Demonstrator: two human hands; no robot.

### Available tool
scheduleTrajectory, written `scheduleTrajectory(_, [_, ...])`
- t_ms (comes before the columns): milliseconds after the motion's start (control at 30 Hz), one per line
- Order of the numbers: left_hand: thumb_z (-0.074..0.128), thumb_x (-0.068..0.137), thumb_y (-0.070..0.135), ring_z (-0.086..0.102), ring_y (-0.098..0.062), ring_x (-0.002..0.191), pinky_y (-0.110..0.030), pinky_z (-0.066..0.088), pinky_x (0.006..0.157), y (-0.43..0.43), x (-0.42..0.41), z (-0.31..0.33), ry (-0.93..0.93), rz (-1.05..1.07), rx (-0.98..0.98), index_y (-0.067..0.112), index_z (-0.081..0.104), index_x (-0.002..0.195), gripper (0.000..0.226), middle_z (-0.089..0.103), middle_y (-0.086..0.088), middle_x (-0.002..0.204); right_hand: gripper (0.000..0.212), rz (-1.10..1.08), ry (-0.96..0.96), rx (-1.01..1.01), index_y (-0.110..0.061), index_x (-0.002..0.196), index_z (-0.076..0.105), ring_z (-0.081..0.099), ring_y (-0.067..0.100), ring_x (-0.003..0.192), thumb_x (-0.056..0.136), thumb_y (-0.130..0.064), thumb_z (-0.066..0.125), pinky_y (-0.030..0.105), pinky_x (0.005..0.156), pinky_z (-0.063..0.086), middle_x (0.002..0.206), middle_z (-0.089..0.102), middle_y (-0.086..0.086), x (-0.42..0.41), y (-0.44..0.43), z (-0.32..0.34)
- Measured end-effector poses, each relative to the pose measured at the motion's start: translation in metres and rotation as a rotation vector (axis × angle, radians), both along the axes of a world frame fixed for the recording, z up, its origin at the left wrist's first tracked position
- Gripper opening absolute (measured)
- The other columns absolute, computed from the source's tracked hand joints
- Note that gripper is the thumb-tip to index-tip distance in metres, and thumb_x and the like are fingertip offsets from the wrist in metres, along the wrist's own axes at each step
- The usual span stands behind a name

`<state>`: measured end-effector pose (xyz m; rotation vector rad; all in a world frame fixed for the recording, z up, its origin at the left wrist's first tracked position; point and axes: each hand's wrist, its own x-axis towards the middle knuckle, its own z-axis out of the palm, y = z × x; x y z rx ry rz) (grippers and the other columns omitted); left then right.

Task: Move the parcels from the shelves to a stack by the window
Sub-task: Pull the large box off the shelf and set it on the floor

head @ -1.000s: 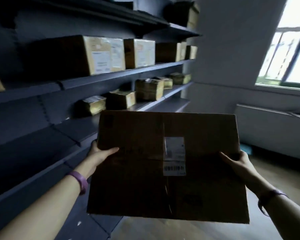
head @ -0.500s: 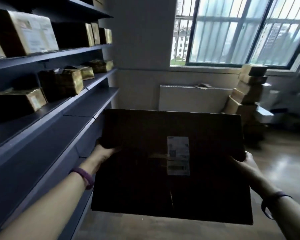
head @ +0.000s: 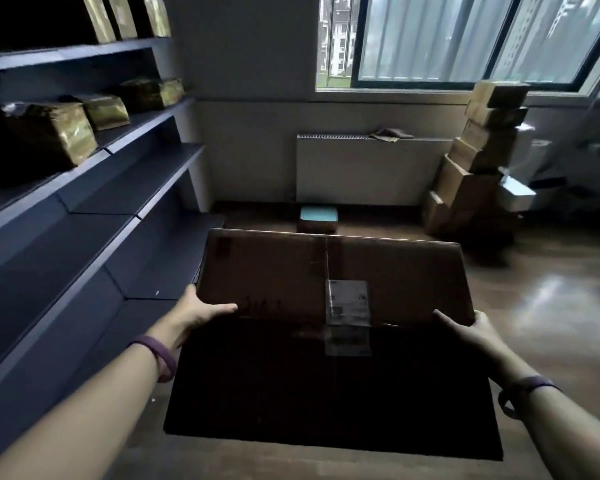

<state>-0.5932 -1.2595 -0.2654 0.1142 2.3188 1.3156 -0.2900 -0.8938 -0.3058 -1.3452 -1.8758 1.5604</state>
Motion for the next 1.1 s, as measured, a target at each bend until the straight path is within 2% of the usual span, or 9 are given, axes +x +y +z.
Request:
scheduleTrajectory(100, [0.090, 0.067, 0.021, 0.052, -0.032, 0.126, -0.042, 0.043, 0.106, 0.031, -0.006, 0.001, 0.014, 0.007, -0.046, 0.002, 0.028, 0.146, 0.102, 0.049, -0.019, 0.141, 0.066, 0.000, 0.017, -0.002, -0.001, 0.123, 0.054, 0.068, 0.034, 0.100, 0.077, -0.039, 0.083, 0.047, 0.090, 0.056, 0.111, 0.069, 0.018, -0.011, 0.035, -0.004])
scheduleTrajectory(167, [0.090, 0.067, 0.022, 0.051, -0.032, 0.127, -0.041, 0.042, 0.107, 0.049, -0.011, -0.001, 0.029, 0.021, -0.057, 0.002, 0.028, 0.146, 0.102, 0.049, -0.019, 0.141, 0.063, 0.004, 0.019, 0.005, -0.001, 0.121, 0.056, 0.069, 0.033, 0.097, 0.077, -0.039, 0.083, 0.044, 0.087, 0.056, 0.111, 0.070, 0.018, -0.019, 0.056, -0.005])
scheduleTrajectory(333, [0.091, 0.066, 0.024, 0.051, -0.033, 0.127, -0.045, 0.042, 0.108, 0.085, -0.028, -0.003, 0.029, 0.030, -0.073, 0.004, 0.028, 0.146, 0.103, 0.048, -0.019, 0.142, 0.066, 0.013, -0.002, 0.005, 0.001, 0.124, 0.055, 0.067, 0.035, 0.104, 0.078, -0.038, 0.083, 0.049, 0.096, 0.054, 0.114, 0.068, 0.020, -0.039, 0.095, -0.010])
scheduleTrajectory(533, [0.089, 0.068, 0.030, 0.039, -0.034, 0.138, -0.042, 0.037, 0.111, 0.123, -0.069, -0.004, 0.034, 0.029, -0.108, 0.007, 0.014, 0.154, 0.116, 0.035, -0.017, 0.153, 0.064, 0.028, 0.004, -0.019, 0.002, 0.125, 0.055, 0.067, 0.035, 0.105, 0.081, -0.035, 0.081, 0.049, 0.097, 0.054, 0.114, 0.069, 0.019, -0.081, 0.131, -0.014])
scheduleTrajectory(633, [0.089, 0.068, 0.030, 0.041, -0.033, 0.136, -0.040, 0.037, 0.108, 0.148, -0.100, -0.007, 0.045, 0.019, -0.101, 0.006, 0.017, 0.152, 0.113, 0.038, -0.017, 0.152, 0.058, 0.014, 0.010, -0.019, 0.004, 0.124, 0.057, 0.068, 0.034, 0.102, 0.083, -0.030, 0.080, 0.044, 0.092, 0.055, 0.112, 0.070, 0.020, -0.108, 0.151, -0.016])
scheduleTrajectory(767, [0.089, 0.068, 0.029, 0.042, -0.034, 0.135, -0.045, 0.037, 0.112, 0.188, -0.155, -0.018, 0.025, -0.006, -0.086, 0.006, 0.018, 0.153, 0.113, 0.039, -0.018, 0.150, 0.055, 0.006, -0.002, -0.003, 0.004, 0.123, 0.058, 0.068, 0.032, 0.099, 0.084, -0.028, 0.079, 0.037, 0.084, 0.053, 0.111, 0.069, 0.019, -0.155, 0.185, -0.020])
scheduleTrajectory(967, [0.089, 0.068, 0.029, 0.041, -0.034, 0.136, -0.044, 0.038, 0.110, 0.248, -0.250, -0.026, -0.028, -0.010, -0.072, 0.006, 0.015, 0.153, 0.115, 0.038, -0.018, 0.151, 0.064, -0.006, -0.037, -0.001, 0.000, 0.127, 0.054, 0.067, 0.032, 0.106, 0.081, -0.035, 0.081, 0.047, 0.099, 0.053, 0.116, 0.068, 0.017, -0.248, 0.243, -0.021])
scheduleTrajectory(1100, [0.088, 0.069, 0.031, 0.039, -0.035, 0.137, -0.047, 0.035, 0.112, 0.284, -0.308, -0.019, -0.035, -0.009, -0.087, 0.007, 0.015, 0.154, 0.115, 0.036, -0.019, 0.153, 0.071, 0.007, -0.046, 0.002, -0.001, 0.130, 0.052, 0.067, 0.029, 0.105, 0.078, -0.040, 0.082, 0.045, 0.099, 0.053, 0.117, 0.068, 0.014, -0.306, 0.279, -0.016])
